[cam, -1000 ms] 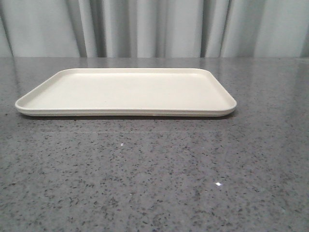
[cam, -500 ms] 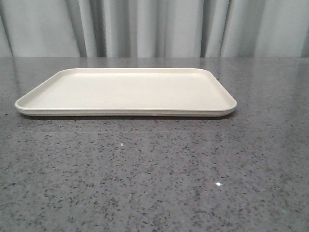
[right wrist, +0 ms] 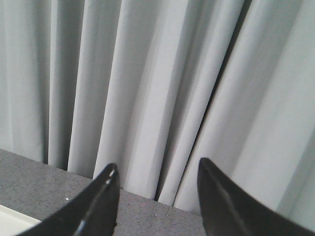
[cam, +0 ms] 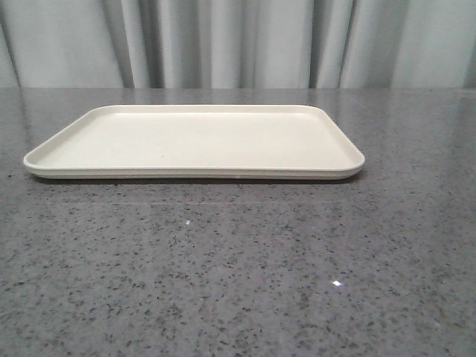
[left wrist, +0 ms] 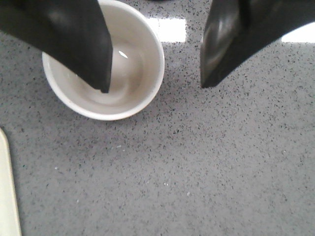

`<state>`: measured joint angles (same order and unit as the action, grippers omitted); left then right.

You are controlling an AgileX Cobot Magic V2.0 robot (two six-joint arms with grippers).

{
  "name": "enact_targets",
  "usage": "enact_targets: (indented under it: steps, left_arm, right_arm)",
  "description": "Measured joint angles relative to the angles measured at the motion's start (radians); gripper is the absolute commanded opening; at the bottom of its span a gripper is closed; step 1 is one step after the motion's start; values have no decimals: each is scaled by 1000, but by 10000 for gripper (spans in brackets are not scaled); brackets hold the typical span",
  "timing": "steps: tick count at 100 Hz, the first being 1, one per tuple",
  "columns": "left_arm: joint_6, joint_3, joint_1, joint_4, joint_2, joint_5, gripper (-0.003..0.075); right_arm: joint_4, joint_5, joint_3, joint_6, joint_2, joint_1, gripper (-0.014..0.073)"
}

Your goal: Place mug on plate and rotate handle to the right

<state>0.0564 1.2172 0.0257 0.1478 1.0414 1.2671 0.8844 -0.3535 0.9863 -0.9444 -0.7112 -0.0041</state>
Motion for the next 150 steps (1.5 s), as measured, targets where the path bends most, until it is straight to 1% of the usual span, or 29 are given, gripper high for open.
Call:
enact_targets:
  steps: [56,83,109,150]
  left_arm:
    - [-4,-84,0,23,4,-6,386]
    - [-4,-100,0,24,14,-51,386]
    - [-4,-116,0,24,87,-62,386]
    - [-4,-116,0,40,143,-78,386]
  right_arm:
    - [0,-14,0,-2,0,0,381]
    - [0,-25,0,-2,0,0,381]
    - [-2,-29,0,-2,0,0,381]
    - [-2,-32,0,-2,0,0,381]
